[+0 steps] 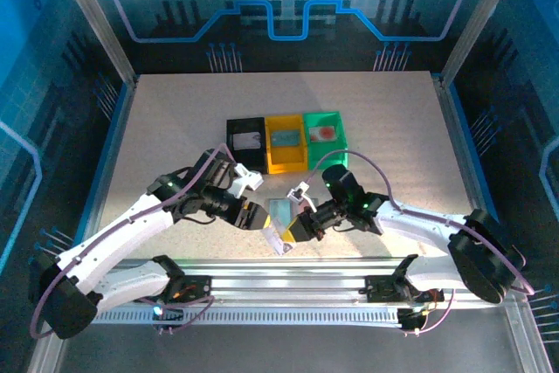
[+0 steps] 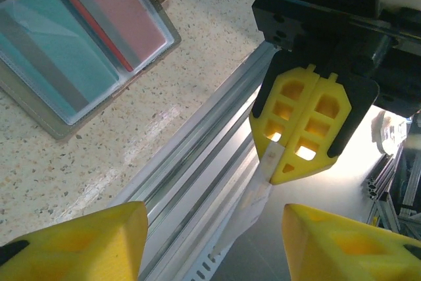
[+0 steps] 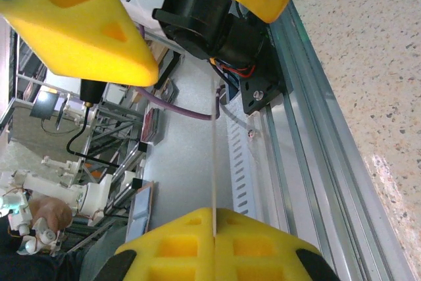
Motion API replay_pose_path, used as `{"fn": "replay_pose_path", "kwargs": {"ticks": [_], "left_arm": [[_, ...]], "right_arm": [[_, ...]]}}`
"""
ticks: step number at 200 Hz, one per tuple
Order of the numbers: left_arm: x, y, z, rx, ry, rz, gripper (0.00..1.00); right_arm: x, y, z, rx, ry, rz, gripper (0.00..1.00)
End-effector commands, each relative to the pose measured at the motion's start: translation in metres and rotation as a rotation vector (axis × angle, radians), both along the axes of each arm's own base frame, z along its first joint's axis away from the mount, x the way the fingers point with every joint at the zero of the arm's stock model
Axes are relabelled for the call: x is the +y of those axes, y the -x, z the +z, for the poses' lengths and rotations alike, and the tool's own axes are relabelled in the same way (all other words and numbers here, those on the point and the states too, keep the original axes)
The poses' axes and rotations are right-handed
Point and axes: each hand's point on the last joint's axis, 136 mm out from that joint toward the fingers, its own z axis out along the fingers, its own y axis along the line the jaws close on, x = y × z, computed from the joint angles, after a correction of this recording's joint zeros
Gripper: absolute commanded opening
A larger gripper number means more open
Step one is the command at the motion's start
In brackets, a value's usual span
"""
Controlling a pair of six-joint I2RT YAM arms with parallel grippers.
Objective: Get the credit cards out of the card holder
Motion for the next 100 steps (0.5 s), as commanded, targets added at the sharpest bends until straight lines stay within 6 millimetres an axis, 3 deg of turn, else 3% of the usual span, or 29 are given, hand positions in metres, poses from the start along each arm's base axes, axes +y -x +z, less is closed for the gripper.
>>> {"fn": "replay_pose_path", "kwargs": {"ticks": [1, 61, 100], "left_arm": [[-0.007, 0.007, 0.01, 0.017, 0.064, -0.048, 0.55], [-0.023, 0.031, 0.023, 0.11, 0.197, -0.153, 0.42], [-0.028, 0.04, 0.016, 0.138, 0.181, -0.191, 0.34]], "right_arm": [[0.005, 0.004, 0.011, -0.023, -0.035, 0.045, 0.0], [0.01, 0.006, 0.016, -0.026, -0.043, 0.071, 0.0], [0.01, 0.008, 0.019, -0.034, -0.051, 0.08, 0.0]]}}
